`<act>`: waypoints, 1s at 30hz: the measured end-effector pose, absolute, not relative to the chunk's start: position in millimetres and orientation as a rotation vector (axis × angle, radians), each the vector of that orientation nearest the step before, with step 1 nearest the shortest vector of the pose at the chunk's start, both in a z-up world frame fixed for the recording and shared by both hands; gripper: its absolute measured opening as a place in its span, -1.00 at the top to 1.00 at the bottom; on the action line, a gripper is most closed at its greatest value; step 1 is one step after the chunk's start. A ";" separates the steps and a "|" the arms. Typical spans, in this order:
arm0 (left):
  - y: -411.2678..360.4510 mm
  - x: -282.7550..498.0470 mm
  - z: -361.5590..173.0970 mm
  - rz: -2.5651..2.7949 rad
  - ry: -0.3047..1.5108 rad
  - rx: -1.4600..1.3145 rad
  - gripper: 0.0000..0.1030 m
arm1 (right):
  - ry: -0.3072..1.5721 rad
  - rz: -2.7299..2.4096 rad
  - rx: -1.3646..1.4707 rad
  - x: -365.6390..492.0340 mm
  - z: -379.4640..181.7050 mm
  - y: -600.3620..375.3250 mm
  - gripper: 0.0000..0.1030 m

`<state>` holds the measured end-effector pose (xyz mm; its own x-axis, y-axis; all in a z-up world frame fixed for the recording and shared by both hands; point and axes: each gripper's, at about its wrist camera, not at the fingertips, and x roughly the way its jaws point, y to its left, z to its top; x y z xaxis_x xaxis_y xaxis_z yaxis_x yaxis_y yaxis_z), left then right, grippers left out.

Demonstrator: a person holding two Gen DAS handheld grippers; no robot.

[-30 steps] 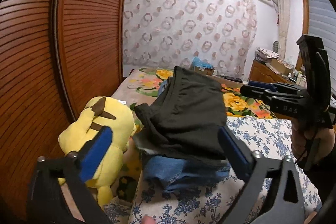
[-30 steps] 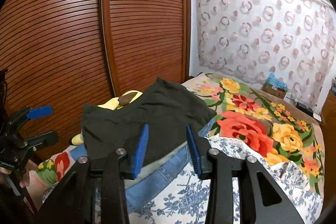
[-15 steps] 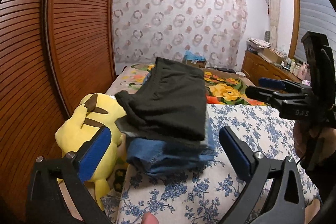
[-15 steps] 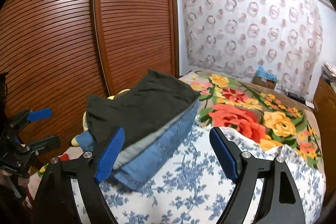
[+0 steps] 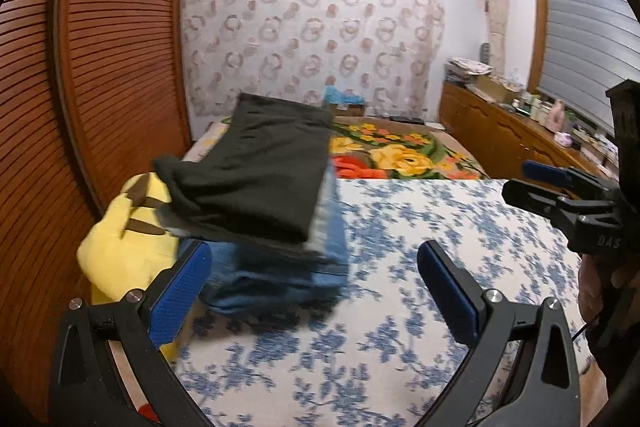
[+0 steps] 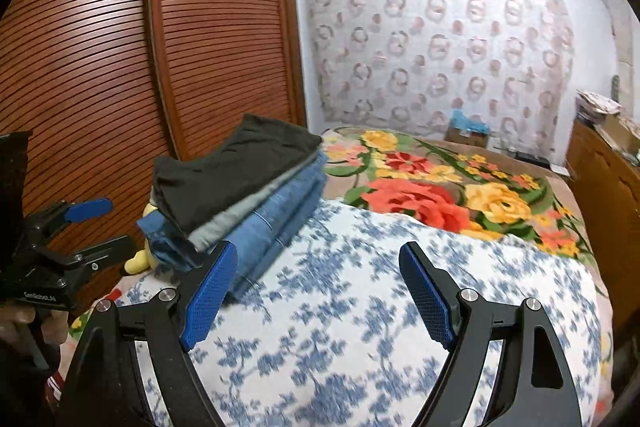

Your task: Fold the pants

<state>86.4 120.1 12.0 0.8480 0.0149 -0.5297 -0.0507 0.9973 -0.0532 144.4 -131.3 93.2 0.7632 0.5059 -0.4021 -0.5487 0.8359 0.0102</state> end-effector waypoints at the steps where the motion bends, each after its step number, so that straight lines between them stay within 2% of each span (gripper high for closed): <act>1: 115.5 85.9 11.3 0.028 0.559 -0.063 -0.99 | 0.402 0.564 -0.100 138.9 92.2 -135.8 -0.64; 18: 48.4 65.4 16.6 -0.071 0.563 -0.050 -0.99 | 0.369 0.365 -0.037 54.0 87.6 -181.2 -0.64; 30: 19.9 48.7 41.5 -0.111 0.523 -0.032 -0.99 | 0.347 0.261 0.004 15.3 101.9 -190.4 -0.64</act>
